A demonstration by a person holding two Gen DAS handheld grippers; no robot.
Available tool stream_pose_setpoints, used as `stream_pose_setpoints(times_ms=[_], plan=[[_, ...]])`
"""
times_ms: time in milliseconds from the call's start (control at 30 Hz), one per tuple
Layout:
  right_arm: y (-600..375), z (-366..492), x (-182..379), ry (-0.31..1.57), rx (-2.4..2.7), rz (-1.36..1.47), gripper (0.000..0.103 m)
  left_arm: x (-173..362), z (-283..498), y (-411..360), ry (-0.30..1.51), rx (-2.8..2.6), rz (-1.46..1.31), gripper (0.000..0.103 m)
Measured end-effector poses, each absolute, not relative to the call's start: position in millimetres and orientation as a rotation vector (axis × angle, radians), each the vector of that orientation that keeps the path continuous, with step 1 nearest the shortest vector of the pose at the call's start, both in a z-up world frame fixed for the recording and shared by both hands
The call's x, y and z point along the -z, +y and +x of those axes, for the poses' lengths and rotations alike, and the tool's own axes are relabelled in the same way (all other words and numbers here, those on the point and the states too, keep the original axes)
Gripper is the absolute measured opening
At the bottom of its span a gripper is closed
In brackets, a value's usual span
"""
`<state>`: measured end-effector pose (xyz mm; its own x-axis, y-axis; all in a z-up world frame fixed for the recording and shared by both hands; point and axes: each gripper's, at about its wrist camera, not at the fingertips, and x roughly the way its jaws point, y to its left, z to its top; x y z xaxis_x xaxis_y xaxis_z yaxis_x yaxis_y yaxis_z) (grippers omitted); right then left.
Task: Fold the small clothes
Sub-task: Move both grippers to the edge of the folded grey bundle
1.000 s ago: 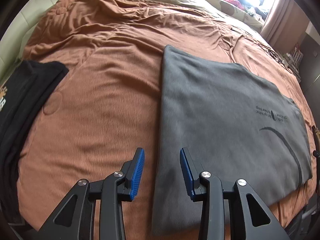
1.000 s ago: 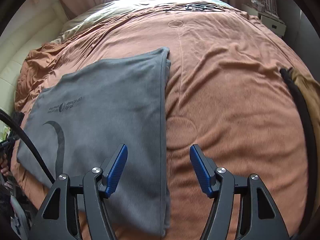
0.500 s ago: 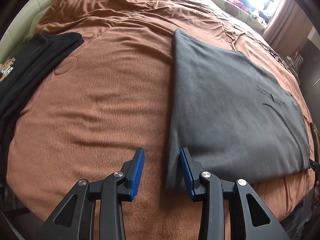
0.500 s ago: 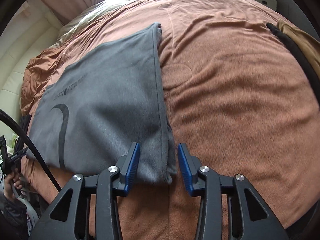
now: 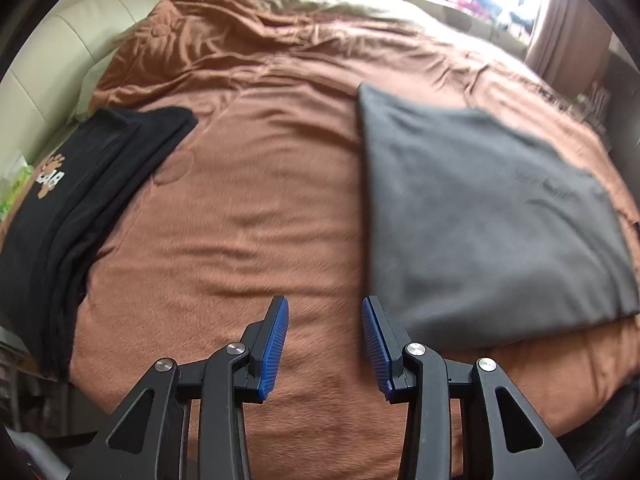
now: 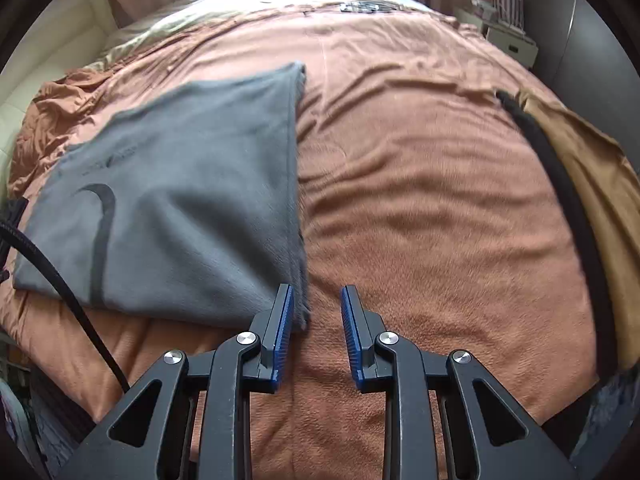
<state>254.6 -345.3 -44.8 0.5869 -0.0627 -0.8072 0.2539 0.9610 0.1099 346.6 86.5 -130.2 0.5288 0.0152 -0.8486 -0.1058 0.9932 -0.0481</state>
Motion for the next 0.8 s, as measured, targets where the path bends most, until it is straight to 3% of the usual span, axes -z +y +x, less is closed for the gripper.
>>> stream_pose_setpoints(times_ms=[267,467,800], plan=[[-303,264,28,0.882,0.061,0.205,0.022,116,352,32,0.959,0.059,-0.079,0.042],[-286,288,40,0.897,0.003,0.189,0.022,135,362,2,0.988,0.105,-0.098,0.023],[-268,323,78,0.972,-0.038,0.164,0.022,176,361,-2,1.036,0.082,-0.145,0.023]])
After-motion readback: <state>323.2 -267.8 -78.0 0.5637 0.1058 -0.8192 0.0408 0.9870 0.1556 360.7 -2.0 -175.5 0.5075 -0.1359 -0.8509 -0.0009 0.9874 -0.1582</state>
